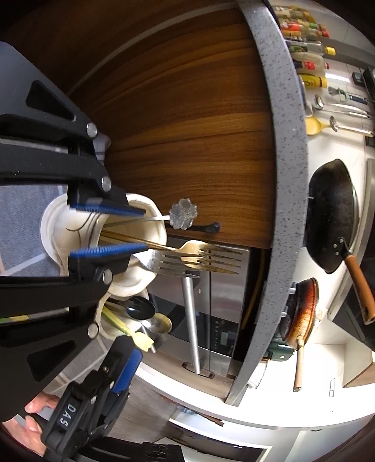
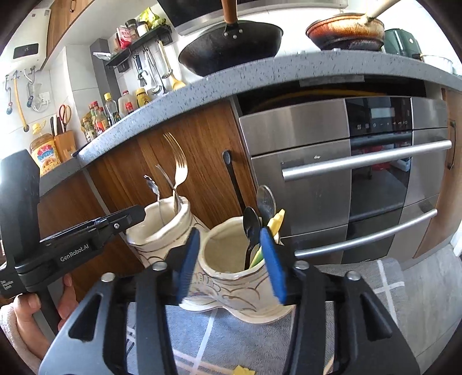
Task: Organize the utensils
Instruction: 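Drop flower spoon into larger pot while right tool drops tulip spoon into smaller pot, then move both open tools back down to the cloth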
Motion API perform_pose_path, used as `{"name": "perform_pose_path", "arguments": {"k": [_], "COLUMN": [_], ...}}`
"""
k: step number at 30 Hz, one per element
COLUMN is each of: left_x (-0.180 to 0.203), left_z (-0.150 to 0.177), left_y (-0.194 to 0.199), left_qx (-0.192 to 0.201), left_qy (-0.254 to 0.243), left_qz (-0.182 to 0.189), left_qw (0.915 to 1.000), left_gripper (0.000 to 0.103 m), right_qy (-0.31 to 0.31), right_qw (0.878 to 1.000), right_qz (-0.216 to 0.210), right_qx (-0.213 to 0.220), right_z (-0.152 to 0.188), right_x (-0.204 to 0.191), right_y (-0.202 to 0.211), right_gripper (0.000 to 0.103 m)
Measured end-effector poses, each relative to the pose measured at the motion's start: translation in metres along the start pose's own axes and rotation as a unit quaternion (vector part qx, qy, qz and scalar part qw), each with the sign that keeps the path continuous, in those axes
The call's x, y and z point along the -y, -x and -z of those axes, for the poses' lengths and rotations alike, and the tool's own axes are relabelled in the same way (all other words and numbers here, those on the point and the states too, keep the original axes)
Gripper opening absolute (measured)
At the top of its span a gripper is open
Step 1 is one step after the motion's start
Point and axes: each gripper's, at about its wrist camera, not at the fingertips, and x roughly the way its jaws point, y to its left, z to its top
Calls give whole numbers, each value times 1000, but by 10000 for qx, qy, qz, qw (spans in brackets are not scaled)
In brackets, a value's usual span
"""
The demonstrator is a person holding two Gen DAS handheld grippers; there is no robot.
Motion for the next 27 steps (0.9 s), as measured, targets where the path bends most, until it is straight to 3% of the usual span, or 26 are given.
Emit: {"name": "perform_pose_path", "arguments": {"k": [2, 5, 11, 16, 27], "left_x": [0, 1, 3, 5, 1], "left_z": [0, 3, 22, 50, 124], "left_y": [11, 28, 56, 73, 81], "left_qx": [82, 160, 100, -62, -692], "left_qy": [-15, -97, -143, -156, -31], "left_qz": [-3, -58, -72, -88, -11], "left_qw": [10000, 9998, 9998, 9998, 9976], "left_gripper": [44, 59, 79, 89, 92], "right_qy": [26, 195, 537, 636, 393], "right_qw": [10000, 9996, 9971, 9938, 9828], "right_qz": [37, 117, 286, 488, 539], "right_qx": [-2, -186, -467, -771, -1723], "right_z": [-1, 0, 18, 44, 106], "right_x": [-2, -4, -7, -7, -17], "right_y": [10, 22, 49, 60, 43], "right_gripper": [57, 70, 86, 95, 96]}}
